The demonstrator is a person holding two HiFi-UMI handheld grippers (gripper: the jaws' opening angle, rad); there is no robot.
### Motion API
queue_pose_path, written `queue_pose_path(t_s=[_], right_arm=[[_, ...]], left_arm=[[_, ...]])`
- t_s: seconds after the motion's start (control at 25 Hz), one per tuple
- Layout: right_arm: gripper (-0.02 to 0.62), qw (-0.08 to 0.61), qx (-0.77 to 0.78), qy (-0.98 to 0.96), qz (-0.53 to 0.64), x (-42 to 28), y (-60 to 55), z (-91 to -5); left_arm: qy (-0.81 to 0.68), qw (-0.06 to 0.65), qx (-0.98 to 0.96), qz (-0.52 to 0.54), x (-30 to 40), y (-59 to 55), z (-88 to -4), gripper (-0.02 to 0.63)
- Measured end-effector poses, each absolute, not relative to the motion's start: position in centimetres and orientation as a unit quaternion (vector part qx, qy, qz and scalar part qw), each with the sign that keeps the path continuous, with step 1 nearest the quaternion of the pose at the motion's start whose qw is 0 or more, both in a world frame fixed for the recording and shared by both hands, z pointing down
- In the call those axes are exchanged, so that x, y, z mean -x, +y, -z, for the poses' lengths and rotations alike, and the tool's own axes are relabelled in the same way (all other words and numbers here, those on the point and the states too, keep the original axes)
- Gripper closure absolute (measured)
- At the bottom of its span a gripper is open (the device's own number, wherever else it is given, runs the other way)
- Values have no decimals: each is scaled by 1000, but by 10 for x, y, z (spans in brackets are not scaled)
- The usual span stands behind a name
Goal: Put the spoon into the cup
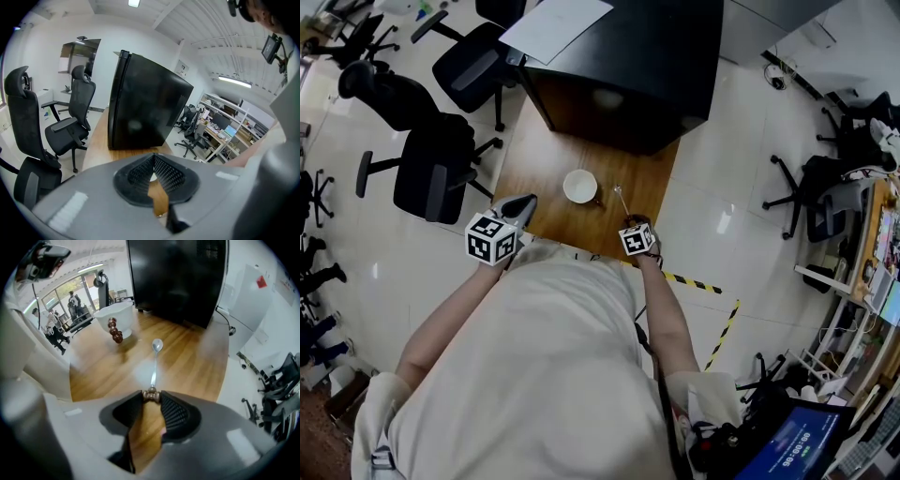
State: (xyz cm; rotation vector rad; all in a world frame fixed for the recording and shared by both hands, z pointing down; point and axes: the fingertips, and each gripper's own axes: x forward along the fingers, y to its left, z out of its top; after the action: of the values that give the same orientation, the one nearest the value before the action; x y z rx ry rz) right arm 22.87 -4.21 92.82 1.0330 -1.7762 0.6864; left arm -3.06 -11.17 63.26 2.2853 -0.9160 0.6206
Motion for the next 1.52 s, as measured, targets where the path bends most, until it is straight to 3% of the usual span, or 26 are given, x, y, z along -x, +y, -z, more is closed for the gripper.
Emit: queue_pose_path(t_s=[0.8, 1.04, 1.52], right_arm=[[471, 334, -524, -738, -263, -207, -35, -805], [469, 334, -486, -777, -222, -165, -42, -764], [469, 387, -425, -790, -213, -121, -60, -777]], left_arm=[[-330, 304, -867, -218, 31, -114, -637, 604], [-322, 308, -869, -214, 31, -114, -641, 604], [-335, 312, -867, -199, 50, -114, -639, 604]])
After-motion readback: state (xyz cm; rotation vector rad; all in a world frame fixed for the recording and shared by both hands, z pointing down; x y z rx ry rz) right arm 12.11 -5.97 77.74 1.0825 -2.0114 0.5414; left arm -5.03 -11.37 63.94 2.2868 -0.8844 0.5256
